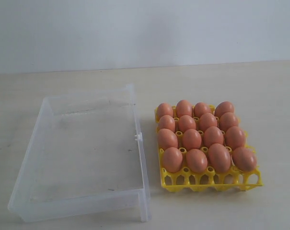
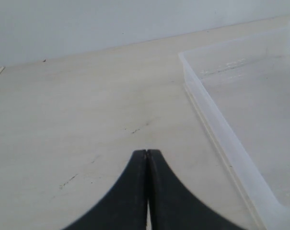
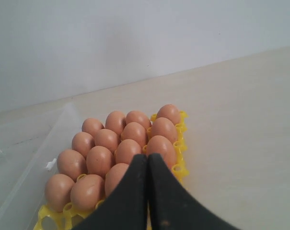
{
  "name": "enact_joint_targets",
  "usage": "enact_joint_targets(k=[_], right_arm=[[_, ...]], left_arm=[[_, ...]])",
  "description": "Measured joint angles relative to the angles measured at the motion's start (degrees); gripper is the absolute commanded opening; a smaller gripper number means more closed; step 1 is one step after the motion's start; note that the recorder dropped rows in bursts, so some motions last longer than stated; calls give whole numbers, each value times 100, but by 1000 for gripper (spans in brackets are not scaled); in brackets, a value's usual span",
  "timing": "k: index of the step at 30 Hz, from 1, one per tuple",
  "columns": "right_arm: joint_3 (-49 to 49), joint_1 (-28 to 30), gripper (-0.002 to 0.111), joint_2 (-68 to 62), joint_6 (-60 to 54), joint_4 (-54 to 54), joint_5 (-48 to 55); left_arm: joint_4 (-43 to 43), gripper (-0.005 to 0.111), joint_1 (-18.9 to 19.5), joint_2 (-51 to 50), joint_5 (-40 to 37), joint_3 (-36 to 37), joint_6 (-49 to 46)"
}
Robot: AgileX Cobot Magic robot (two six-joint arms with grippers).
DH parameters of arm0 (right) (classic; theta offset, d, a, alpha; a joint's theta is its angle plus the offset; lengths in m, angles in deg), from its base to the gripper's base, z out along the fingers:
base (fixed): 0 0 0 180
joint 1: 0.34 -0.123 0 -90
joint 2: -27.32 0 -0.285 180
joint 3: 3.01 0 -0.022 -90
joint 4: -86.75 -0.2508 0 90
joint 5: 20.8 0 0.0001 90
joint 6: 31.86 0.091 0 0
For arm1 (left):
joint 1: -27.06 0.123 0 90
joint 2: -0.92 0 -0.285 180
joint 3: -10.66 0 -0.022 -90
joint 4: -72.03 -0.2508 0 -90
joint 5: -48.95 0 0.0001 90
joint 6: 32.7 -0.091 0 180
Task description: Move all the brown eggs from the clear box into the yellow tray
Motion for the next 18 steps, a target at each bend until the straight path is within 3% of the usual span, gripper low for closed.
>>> enact_joint_targets(k=[18], right_arm=[[0, 533, 0, 0, -20, 0, 9]], left_arm=[[0, 0, 0, 0, 0, 0, 0]])
